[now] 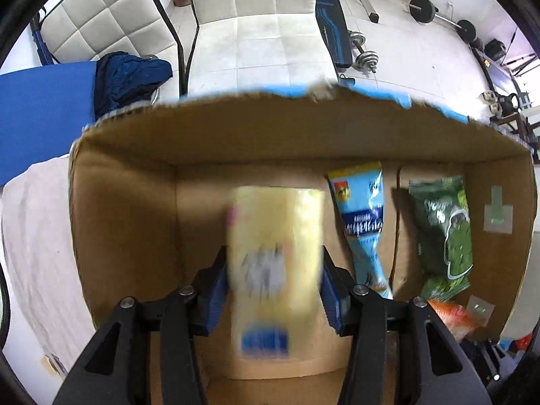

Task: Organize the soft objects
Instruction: 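Carry the tissue pack and orange bag into the box and release both, then move both tools out of the box toward the red bag and lavender cloth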

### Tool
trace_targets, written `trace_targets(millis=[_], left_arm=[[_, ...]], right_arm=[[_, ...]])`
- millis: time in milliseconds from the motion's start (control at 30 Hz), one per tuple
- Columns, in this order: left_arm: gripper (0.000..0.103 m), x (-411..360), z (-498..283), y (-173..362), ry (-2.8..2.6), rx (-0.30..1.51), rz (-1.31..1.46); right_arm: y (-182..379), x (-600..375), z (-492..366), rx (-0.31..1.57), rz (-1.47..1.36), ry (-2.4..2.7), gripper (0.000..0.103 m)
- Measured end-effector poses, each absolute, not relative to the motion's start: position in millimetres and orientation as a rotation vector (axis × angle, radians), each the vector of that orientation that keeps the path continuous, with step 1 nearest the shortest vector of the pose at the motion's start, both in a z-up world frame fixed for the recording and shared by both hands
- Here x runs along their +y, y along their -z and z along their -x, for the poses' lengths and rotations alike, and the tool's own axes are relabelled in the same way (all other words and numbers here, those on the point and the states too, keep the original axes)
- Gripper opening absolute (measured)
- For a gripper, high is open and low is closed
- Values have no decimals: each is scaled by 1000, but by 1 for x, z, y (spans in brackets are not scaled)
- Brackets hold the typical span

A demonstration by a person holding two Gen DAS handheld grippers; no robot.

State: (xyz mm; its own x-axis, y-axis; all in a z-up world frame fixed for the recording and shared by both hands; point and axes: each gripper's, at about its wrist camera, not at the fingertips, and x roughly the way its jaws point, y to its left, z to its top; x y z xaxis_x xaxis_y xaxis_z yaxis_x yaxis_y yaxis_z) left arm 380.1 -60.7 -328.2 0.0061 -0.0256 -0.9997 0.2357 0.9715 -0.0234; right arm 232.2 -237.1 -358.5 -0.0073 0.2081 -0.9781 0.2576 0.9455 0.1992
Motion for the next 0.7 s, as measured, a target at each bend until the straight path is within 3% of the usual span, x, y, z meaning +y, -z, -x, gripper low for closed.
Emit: trace_targets(millis=[267,400,467,633,700], left_arm=[[46,-49,-377,310,207,1536,-112],[46,-39,-364,295,204,1511,-92],[53,-35,-353,286,199,1487,-98],[88,-23,-322,268,178,1448,-125],[90,-18,-310,260,173,1419,-128]], right_arm=[[340,-236,-234,1565,-370,44,75],[329,-235,-234,1542,-369,53,91],[322,-234,-234,1529,-364,59,97],[299,-227,-229,1481,-336,80,103],[290,-222,-227,1458,-321,87,103]])
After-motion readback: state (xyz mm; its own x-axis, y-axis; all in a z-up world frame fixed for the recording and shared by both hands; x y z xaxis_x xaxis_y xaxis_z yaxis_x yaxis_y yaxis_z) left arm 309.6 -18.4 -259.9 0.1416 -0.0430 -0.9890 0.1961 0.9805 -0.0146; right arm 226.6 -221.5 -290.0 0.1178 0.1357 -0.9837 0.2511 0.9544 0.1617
